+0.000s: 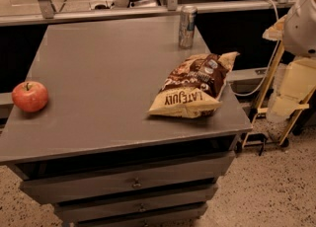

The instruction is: Move brown chip bag near apple

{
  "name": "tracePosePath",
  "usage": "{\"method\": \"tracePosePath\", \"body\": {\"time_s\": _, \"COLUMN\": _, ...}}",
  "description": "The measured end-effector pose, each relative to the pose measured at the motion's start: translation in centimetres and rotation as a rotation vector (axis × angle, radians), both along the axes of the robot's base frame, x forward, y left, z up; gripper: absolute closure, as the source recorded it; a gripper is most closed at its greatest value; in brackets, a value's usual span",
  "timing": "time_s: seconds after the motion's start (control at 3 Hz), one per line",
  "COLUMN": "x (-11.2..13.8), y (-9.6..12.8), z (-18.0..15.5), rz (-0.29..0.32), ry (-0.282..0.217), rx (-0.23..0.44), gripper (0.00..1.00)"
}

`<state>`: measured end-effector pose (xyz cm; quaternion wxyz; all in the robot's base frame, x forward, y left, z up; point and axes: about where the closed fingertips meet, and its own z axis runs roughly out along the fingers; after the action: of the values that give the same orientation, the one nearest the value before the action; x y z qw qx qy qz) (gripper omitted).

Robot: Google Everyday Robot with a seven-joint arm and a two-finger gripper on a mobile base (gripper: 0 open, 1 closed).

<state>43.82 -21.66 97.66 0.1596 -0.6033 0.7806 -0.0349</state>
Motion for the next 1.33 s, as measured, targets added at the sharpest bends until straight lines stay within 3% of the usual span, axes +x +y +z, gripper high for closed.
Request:
{"method": "tracePosePath", "body": {"time_s": 0.33, "x": 0.0, "y": 0.0, "z": 0.0, "rz": 0.0, "ry": 0.0, "rx": 0.0, "gripper": 0.0}}
{"method": "tracePosePath", "body": {"time_s": 0.67, "x": 2.2, "y": 0.4, "z": -0.7, "rz": 0.049, "ry": -0.027, "rx": -0.004, "gripper": 0.0}}
{"method": "tracePosePath", "body": {"time_s": 1.0, "x": 6.6, "y": 2.5, "z": -2.4, "rz": 0.205, "ry": -0.054, "rx": 0.011, "gripper": 0.0}}
{"method": "tracePosePath", "body": {"time_s": 1.33, "x": 13.0, "y": 6.8, "z": -7.9, "rz": 0.433, "ry": -0.056, "rx": 0.118, "gripper": 0.25}}
